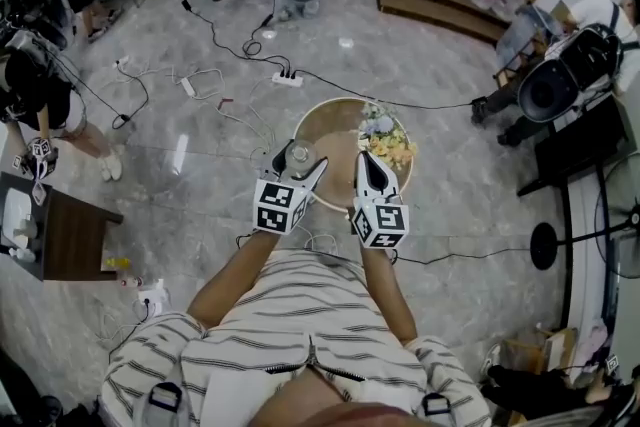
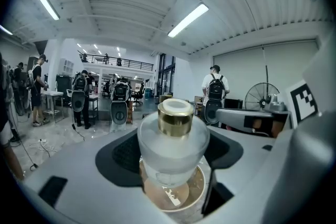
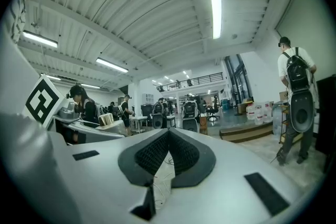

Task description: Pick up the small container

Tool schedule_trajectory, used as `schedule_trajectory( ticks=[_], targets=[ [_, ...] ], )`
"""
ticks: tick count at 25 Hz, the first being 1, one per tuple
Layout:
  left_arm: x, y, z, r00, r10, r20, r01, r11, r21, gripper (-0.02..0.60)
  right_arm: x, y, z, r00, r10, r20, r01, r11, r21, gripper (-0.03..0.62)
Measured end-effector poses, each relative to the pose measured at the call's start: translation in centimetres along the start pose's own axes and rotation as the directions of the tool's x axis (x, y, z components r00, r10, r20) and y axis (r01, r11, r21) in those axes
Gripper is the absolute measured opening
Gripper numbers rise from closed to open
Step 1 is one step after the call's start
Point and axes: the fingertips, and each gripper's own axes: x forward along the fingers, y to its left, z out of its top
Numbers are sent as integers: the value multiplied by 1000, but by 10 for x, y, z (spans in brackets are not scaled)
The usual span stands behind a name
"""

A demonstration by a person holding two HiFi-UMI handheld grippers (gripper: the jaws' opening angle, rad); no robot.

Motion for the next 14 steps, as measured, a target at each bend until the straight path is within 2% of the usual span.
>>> schedule_trajectory(
  ticks=[14],
  targets=[
    [10,2,4,1000,9,8,-9,1000,7,334,11,-6,1,1000,6,-4,-6,1000,-14,8]
  ],
)
